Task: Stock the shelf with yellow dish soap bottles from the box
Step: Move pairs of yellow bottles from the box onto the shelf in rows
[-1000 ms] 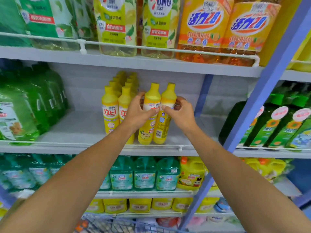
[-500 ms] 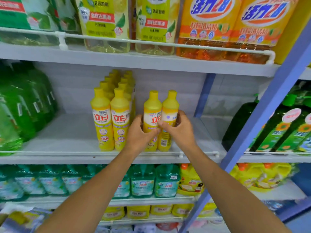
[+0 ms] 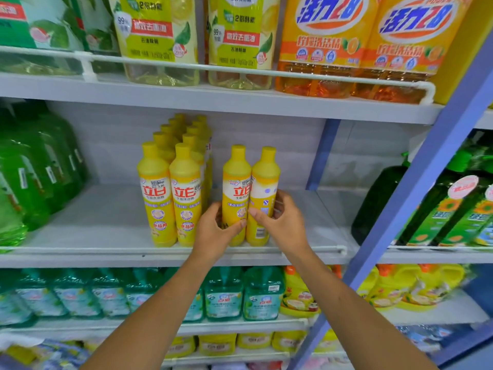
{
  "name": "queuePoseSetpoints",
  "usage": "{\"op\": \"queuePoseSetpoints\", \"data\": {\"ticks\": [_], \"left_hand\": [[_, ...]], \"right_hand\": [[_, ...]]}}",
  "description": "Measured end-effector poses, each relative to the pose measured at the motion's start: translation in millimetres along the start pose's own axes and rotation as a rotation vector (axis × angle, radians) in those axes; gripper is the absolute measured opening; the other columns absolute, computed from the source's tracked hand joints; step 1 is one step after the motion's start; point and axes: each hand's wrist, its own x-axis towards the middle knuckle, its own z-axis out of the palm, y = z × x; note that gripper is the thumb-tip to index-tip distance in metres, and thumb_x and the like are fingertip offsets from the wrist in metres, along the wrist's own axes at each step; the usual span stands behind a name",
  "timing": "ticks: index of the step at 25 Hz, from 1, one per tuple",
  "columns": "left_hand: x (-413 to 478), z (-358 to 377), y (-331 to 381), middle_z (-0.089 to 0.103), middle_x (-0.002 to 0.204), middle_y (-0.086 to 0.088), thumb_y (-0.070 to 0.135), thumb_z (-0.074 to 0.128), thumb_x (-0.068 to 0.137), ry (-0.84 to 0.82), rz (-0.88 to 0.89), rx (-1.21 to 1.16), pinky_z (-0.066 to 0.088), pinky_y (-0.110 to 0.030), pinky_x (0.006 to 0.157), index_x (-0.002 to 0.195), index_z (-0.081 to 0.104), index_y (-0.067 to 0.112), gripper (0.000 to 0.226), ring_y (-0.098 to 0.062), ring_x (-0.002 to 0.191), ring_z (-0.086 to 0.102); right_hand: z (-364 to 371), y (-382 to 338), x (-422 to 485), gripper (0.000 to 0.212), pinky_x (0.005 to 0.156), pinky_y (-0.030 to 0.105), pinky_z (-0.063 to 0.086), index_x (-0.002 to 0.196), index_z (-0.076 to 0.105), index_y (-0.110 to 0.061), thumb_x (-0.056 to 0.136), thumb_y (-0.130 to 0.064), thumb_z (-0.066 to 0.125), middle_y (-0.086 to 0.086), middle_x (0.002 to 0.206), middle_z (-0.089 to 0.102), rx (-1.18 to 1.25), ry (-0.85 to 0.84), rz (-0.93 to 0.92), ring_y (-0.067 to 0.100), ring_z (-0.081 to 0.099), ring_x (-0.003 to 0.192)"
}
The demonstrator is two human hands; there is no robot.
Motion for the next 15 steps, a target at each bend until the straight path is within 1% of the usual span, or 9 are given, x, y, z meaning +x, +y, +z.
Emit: {"op": "queuePoseSetpoints", "data": {"ticks": [1,3,5,7,8,10,11,13,15], "left_hand": [[-0.7,0.5,-0.4,0.074,0.107,0.009,0.018,0.087,0.076,0.014,-0.001,0.009,0.058,-0.026,0.082,0.118,0.064,0.019,0.049,-0.001,0.096,0.070],[-0.8,-0.5,-1.8,0.074,0.107,0.008,0.019,0.087,0.076,0.009,-0.011,0.026,0.058,-0.028,0.084,0.120,0.065,0.017,0.049,-0.001,0.096,0.070],[1.5,-2.0,-4.9,0.074,0.112,0.007,0.020,0.086,0.078,-0.021,-0.014,0.038,0.059,-0.033,0.090,0.124,0.065,0.016,0.051,-0.005,0.102,0.070],[3.4,-2.4,-5.7,0.074,0.114,0.007,0.023,0.084,0.080,-0.034,-0.013,0.067,0.058,-0.037,0.093,0.126,0.064,0.017,0.051,-0.006,0.105,0.069],[4.1,-1.6,-5.5,0.073,0.114,0.008,0.024,0.084,0.080,-0.030,-0.015,0.079,0.058,-0.037,0.094,0.126,0.064,0.017,0.051,-0.006,0.105,0.069],[3.9,0.5,-4.9,0.074,0.113,0.009,0.027,0.085,0.079,-0.021,-0.025,0.088,0.058,-0.037,0.092,0.125,0.064,0.019,0.052,-0.005,0.103,0.069],[2.9,1.6,-4.4,0.074,0.112,0.009,0.028,0.086,0.078,-0.004,-0.030,0.088,0.059,-0.035,0.091,0.124,0.064,0.019,0.052,-0.005,0.102,0.069],[0.7,3.5,-2.7,0.074,0.107,0.009,0.029,0.088,0.075,0.065,-0.036,0.105,0.060,-0.033,0.086,0.120,0.065,0.019,0.052,-0.005,0.097,0.070],[1.5,3.9,-3.7,0.073,0.104,0.009,0.028,0.088,0.074,0.100,-0.051,0.130,0.060,-0.032,0.083,0.116,0.063,0.018,0.050,-0.005,0.094,0.069]], "right_hand": [[2.9,4.6,-4.3,0.059,0.084,0.018,0.058,0.120,0.059,-0.024,0.072,-0.038,0.090,-0.010,0.114,0.072,-0.038,0.039,0.003,-0.001,0.070,0.100],[4.2,13.1,-6.5,0.052,0.081,0.016,0.057,0.116,0.060,-0.025,0.074,-0.035,0.089,-0.009,0.109,0.073,-0.066,0.056,0.013,-0.005,0.069,0.094],[1.6,16.3,-2.7,0.047,0.089,0.023,0.058,0.120,0.060,-0.024,0.081,-0.030,0.084,-0.008,0.112,0.073,-0.049,-0.015,0.033,-0.002,0.070,0.098],[-0.4,17.2,0.2,0.050,0.096,0.032,0.058,0.129,0.058,-0.022,0.085,-0.029,0.080,-0.008,0.119,0.072,-0.028,-0.087,0.037,0.003,0.069,0.107],[-0.1,18.3,0.0,0.055,0.097,0.032,0.057,0.133,0.055,-0.021,0.084,-0.030,0.080,-0.008,0.123,0.070,-0.014,-0.093,0.042,0.004,0.068,0.111],[4.8,22.2,-4.8,0.065,0.094,0.026,0.056,0.135,0.052,-0.021,0.080,-0.034,0.084,-0.009,0.124,0.069,0.004,-0.049,0.062,0.003,0.067,0.112],[7.8,23.3,-8.5,0.066,0.091,0.022,0.056,0.131,0.053,-0.022,0.077,-0.036,0.086,-0.011,0.121,0.069,-0.015,-0.010,0.065,0.001,0.068,0.109],[11.1,22.8,-10.7,0.061,0.082,0.013,0.054,0.124,0.055,-0.024,0.074,-0.038,0.089,-0.015,0.111,0.069,-0.113,0.046,0.042,-0.003,0.067,0.100],[9.8,26.2,-5.1,0.057,0.081,0.010,0.053,0.122,0.056,-0.023,0.077,-0.034,0.087,-0.015,0.109,0.068,-0.128,0.027,0.057,-0.001,0.067,0.101]]}}
